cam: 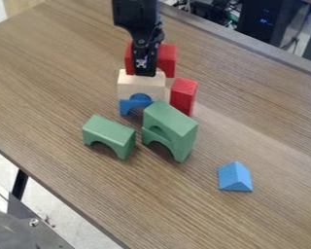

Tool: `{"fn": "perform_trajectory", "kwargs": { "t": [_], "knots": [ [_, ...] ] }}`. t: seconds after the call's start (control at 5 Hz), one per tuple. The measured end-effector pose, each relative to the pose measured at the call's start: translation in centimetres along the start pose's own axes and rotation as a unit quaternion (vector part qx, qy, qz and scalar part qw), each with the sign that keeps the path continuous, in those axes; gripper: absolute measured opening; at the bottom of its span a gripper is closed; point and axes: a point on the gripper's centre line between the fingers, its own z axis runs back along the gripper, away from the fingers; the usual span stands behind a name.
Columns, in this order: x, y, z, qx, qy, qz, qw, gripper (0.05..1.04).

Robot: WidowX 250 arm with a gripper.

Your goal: Put the red thing on the top of whitr thing

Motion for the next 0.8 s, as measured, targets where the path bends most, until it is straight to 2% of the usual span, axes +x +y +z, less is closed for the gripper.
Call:
{"fn": "perform_trajectory", "kwargs": {
  "t": [0.4,0.8],
  "knots": [
    [0.79,-0.05,-0.3,0.012,-0.003,0.012,0.9999,0.598],
    [0.88,-0.25,-0.89,0.012,-0.006,0.011,0.9998,0.598]
  ]
}}
